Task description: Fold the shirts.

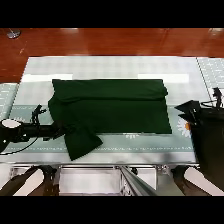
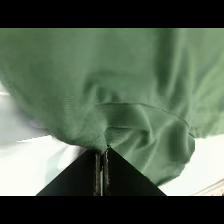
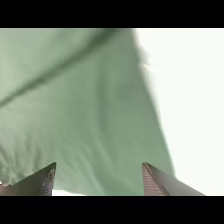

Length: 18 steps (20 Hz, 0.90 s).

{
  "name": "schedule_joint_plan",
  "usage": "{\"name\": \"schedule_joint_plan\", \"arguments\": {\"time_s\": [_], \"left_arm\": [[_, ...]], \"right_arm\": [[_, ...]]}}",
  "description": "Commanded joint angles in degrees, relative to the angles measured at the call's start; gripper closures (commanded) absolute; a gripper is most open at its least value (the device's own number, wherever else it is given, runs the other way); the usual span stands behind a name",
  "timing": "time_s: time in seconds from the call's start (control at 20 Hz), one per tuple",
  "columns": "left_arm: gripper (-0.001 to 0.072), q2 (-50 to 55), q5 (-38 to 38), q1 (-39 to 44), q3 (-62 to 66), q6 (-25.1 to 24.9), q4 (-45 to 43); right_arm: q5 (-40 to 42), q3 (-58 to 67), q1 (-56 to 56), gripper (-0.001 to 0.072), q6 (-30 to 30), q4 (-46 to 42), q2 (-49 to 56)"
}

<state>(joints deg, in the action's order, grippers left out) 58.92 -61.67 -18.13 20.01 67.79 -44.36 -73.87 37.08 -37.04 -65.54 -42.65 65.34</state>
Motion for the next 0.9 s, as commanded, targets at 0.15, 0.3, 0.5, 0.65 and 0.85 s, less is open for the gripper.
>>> {"name": "schedule_joint_plan", "arguments": {"time_s": [0.15, 0.3, 0.5, 0.65, 0.85], "left_arm": [[0.0682, -0.07, -2.23, 0.66, 1.38, -1.29, 0.96], [0.0682, -0.07, -2.21, 0.66, 1.36, -1.29, 0.96], [0.0682, -0.07, -1.6, 0.66, 1.42, -1.29, 0.96], [0.0681, -0.07, -1.38, 0.66, 1.44, -1.29, 0.98], [0.0681, -0.07, -1.4, 0.63, 1.6, -1.33, 1.11]], "right_arm": [[-2.05, -5.05, 5.03, 0.0094, -10.99, -20.81, -0.26], [-1.18, -5.18, 10.4, 0.0093, -11.37, -20.65, 1.03], [5.51, -4.9, 14.1, 0.0093, -10.91, -14.14, 3.52], [6.62, -3.87, 14.1, 0.0095, -7.67, -6.14, 6.75], [5.64, -2.54, 14.1, 0.0682, -2.45, -2.38, 7.65]]}}
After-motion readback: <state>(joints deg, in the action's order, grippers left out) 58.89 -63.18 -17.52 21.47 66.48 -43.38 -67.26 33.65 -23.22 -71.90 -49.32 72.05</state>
